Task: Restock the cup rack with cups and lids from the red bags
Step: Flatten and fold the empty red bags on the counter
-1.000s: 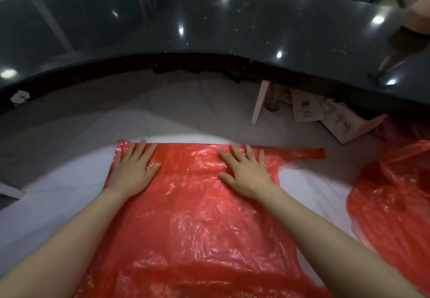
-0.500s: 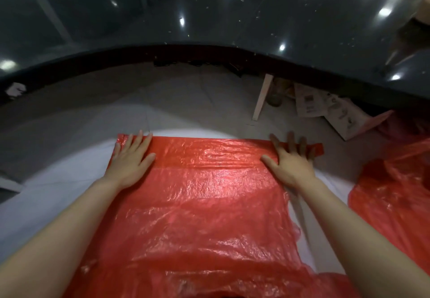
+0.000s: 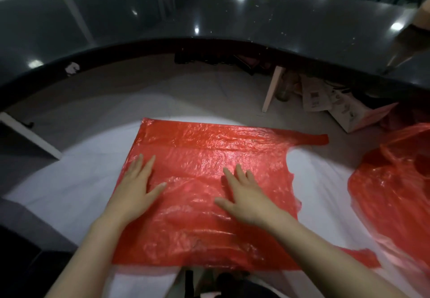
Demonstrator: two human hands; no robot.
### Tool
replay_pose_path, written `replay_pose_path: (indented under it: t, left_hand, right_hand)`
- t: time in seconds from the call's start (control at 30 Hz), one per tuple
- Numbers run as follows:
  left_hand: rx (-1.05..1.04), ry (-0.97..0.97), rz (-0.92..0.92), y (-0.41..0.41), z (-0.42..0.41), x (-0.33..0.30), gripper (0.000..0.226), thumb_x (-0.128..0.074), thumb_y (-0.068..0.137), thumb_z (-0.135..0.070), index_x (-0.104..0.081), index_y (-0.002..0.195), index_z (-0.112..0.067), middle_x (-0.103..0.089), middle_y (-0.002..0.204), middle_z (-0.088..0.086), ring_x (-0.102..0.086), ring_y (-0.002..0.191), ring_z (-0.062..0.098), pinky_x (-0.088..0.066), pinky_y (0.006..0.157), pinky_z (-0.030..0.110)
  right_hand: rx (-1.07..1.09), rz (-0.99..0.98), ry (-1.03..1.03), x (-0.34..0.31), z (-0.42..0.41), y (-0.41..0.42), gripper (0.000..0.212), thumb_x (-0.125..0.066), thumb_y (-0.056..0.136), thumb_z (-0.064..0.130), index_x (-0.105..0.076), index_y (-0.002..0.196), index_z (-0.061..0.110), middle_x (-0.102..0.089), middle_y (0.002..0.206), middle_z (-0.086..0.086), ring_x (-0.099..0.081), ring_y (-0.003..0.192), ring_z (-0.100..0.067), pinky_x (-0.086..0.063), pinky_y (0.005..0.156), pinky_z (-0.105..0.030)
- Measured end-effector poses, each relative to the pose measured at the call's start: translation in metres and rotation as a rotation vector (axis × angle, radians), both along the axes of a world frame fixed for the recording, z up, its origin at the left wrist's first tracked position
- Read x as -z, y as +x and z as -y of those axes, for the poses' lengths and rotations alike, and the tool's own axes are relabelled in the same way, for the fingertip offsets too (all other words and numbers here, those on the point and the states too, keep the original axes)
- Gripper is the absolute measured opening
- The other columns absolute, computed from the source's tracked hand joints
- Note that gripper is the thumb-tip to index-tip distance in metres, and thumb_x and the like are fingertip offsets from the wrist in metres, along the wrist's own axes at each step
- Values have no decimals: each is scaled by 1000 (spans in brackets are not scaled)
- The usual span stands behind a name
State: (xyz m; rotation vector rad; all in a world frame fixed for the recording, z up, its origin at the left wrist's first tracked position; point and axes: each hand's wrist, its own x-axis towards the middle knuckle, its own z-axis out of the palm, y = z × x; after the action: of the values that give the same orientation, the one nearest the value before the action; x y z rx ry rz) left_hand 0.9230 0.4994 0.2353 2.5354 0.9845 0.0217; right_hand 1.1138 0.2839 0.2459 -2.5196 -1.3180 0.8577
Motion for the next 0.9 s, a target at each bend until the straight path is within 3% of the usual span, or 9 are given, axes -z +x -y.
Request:
replay_pose_path:
  t: [0.17,0.27,0.47,0.6,0.7,0.8,0.9]
  left_hand:
    - [-15,-45,-50,-26,17,16,77,-40,91,-57,2,151,-33,5,160,4,3,147,20,-5,119,36]
    - [26,50,-137,-29,28,28,76,-28,92,-61,15,147,-32,12,159,4,9,147,19,3,118,39]
    - [54,83,-177,-27,31,26,77,-16,89,-67,26,140,-30,21,157,0,17,144,16,8,118,40]
    - [38,64,-32,-33,43,9,80,-9,81,-73,25,142,-33,27,150,-8,21,139,6,11,115,32]
    - [47,33,-1,-36,64,1,85,-6,77,-77,17,147,-34,20,152,-8,14,143,9,6,115,32]
    - [47,0,-59,-36,83,5,88,-1,73,-79,14,148,-35,14,157,-2,10,146,20,2,118,41]
    - [37,28,-158,-41,90,21,83,4,73,-79,24,143,-40,19,157,-3,15,145,23,7,115,48]
  right_hand:
    - [-37,221,-75,28,17,6,91,-23,78,83,14,149,39,27,154,-7,25,142,-33,11,113,-44]
    - [-53,309,-44,34,29,32,90,-18,76,84,15,147,41,27,156,-5,28,141,-28,13,113,-44]
    - [-6,312,14,22,39,48,82,-27,87,71,11,150,36,24,156,-3,24,143,-24,10,114,-45]
    - [-26,293,110,2,59,18,79,-22,87,70,3,152,33,21,154,4,24,142,-17,10,114,-39]
    - [-38,257,129,-6,83,-10,81,-11,83,74,-1,152,32,17,154,8,23,140,-12,10,111,-32]
    - [-88,302,87,-3,102,-28,86,6,74,81,10,147,36,19,154,8,24,141,-13,14,113,-35]
    - [-144,365,-11,13,120,-31,90,6,67,89,23,142,41,25,154,7,26,142,-16,16,115,-43]
